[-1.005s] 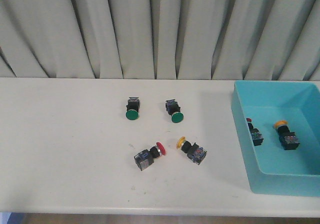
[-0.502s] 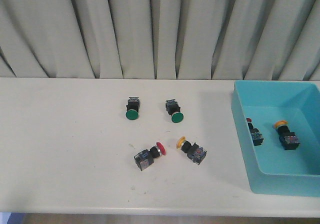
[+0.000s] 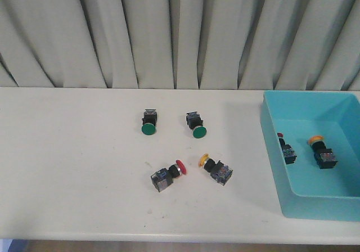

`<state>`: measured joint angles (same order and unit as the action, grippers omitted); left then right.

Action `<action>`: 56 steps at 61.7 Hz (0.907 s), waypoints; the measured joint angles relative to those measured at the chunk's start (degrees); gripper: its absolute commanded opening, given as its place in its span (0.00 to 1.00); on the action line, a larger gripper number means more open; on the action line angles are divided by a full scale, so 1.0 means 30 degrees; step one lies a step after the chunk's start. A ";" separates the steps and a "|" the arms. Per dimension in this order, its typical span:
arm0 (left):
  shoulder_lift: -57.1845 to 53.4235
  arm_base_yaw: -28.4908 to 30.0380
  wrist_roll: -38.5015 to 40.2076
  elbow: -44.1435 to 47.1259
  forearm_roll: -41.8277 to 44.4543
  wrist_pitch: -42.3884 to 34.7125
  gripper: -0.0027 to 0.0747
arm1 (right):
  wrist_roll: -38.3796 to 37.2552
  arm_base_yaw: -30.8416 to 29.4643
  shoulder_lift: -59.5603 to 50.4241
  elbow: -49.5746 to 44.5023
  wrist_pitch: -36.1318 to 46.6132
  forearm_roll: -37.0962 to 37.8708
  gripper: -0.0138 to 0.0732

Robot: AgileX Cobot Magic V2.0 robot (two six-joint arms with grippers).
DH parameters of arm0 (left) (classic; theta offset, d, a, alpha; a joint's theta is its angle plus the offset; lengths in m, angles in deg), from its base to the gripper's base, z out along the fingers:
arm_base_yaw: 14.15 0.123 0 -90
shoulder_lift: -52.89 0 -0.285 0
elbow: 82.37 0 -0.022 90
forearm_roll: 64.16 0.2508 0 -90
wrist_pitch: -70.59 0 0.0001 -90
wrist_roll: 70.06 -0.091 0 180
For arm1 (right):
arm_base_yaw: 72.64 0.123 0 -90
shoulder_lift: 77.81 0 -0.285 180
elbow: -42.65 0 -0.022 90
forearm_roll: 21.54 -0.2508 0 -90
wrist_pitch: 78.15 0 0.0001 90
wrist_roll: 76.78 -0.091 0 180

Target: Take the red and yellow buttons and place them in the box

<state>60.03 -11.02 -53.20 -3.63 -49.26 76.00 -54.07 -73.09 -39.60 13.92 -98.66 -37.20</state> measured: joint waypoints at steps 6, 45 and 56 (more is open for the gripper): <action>0.0000 0.0000 0.0000 0.0000 0.0000 0.0000 0.03 | -0.0059 0.0000 0.0182 0.0000 0.0024 0.0659 0.15; 0.0000 0.0000 0.0000 0.0000 0.0000 0.0000 0.03 | -0.4773 0.0000 -0.8936 -1.6037 0.6011 0.4843 0.15; 0.0000 0.0000 0.0000 0.0000 0.0000 0.0000 0.03 | -0.5489 0.0000 -1.0285 -1.6697 0.5431 0.4855 0.15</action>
<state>60.03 -11.02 -53.20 -3.63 -49.26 76.00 -70.54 -73.09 -70.45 -36.18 -82.36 -22.63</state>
